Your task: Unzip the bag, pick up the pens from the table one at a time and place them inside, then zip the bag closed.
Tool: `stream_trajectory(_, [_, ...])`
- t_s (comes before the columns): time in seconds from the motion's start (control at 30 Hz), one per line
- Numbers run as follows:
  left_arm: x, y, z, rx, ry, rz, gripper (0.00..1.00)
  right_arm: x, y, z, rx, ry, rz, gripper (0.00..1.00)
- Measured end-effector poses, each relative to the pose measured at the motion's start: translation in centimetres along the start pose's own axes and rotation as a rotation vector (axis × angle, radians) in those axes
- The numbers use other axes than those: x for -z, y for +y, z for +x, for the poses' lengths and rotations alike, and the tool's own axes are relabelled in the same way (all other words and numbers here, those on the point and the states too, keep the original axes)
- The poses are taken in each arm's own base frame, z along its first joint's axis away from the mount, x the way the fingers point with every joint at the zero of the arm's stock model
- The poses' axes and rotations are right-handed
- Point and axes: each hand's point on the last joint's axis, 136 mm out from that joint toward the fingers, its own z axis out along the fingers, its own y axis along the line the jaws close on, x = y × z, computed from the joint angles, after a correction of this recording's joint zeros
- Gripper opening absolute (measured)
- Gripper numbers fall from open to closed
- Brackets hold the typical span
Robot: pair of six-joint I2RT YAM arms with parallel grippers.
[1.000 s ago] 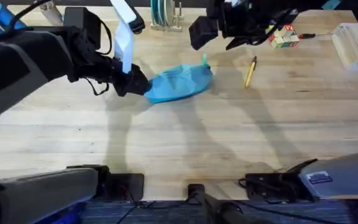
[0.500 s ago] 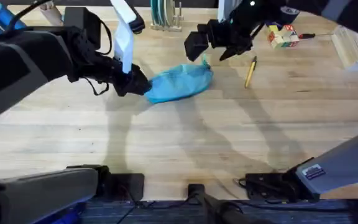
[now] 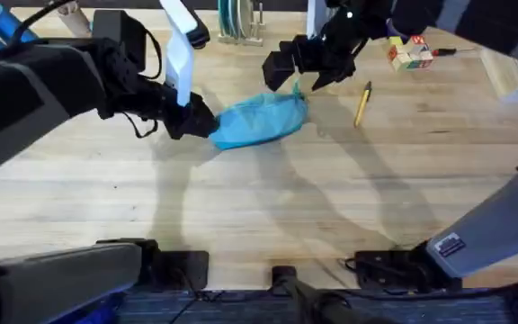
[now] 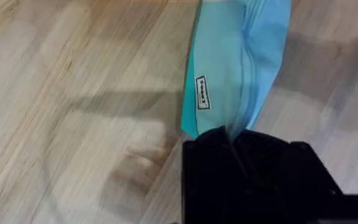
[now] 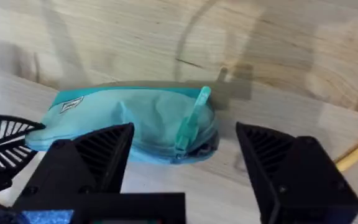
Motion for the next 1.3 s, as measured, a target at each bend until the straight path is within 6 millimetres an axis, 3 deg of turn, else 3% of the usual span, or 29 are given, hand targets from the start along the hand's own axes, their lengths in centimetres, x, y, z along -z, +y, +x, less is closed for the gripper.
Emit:
stream_trajectory(0.57, [0.0,0.0,0.0,0.0,0.0,0.0,0.042,0.0,0.3,-0.2,0.002,-0.008,-0.015,0.979])
stream_trajectory(1.0, [0.0,0.0,0.0,0.0,0.0,0.0,0.041,-1.1,0.5,0.2,-0.006,0.025,-0.034,0.928])
stream_trajectory(1.2, [0.0,0.0,0.0,0.0,0.0,0.0,0.041,-1.1,0.5,0.2,-0.006,0.027,-0.037,0.754])
stream_trajectory(1.23, [0.0,0.0,0.0,0.0,0.0,0.0,0.041,-1.1,0.5,0.3,-0.007,0.03,-0.036,0.691])
stream_trajectory(1.3, [0.0,0.0,0.0,0.0,0.0,0.0,0.041,-1.2,0.4,0.5,-0.011,0.039,-0.032,0.464])
